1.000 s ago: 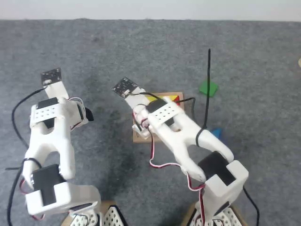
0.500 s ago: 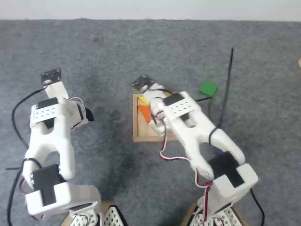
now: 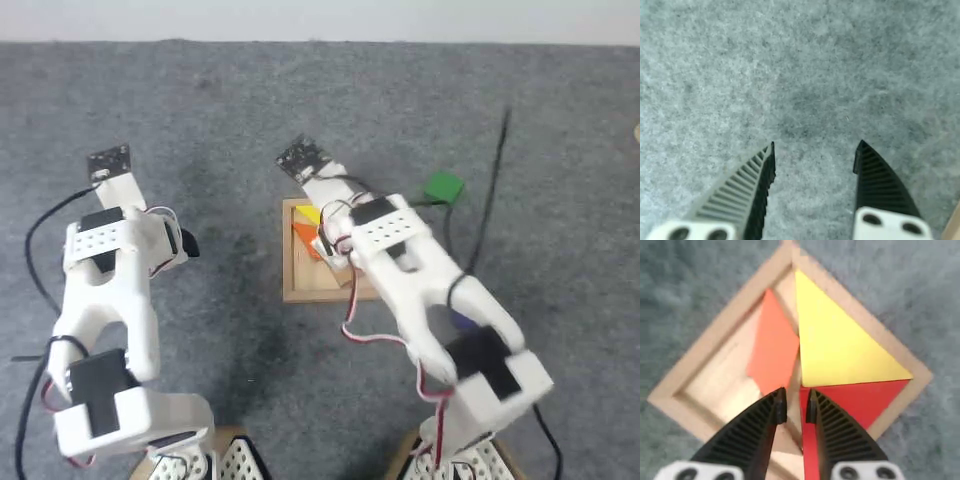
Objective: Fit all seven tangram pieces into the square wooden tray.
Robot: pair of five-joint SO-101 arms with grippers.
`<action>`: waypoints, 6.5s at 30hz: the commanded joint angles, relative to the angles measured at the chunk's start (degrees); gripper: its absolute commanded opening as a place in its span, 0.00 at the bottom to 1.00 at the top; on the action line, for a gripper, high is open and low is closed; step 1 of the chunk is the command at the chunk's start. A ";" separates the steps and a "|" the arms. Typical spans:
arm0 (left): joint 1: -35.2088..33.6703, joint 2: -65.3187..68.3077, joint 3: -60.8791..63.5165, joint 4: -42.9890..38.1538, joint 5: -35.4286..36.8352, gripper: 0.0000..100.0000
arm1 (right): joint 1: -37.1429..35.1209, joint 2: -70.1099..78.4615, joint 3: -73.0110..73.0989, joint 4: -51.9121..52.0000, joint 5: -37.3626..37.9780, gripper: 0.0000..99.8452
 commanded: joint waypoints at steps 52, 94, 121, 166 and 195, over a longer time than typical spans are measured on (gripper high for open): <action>0.53 -0.97 -2.24 0.44 0.53 0.25 | -1.80 -10.68 11.25 4.09 -0.09 0.09; 0.62 -0.79 -2.33 0.26 0.53 0.25 | -6.37 -11.21 7.82 4.26 -10.02 0.09; 0.62 -0.97 -2.24 0.35 0.53 0.25 | -3.30 -0.04 -6.68 2.95 0.09 0.09; 0.62 -0.88 -2.07 0.35 0.44 0.25 | -0.48 -5.49 10.55 0.84 -2.02 0.09; 0.62 -0.97 -2.24 0.35 0.35 0.25 | -1.71 -11.38 3.78 1.45 -2.46 0.09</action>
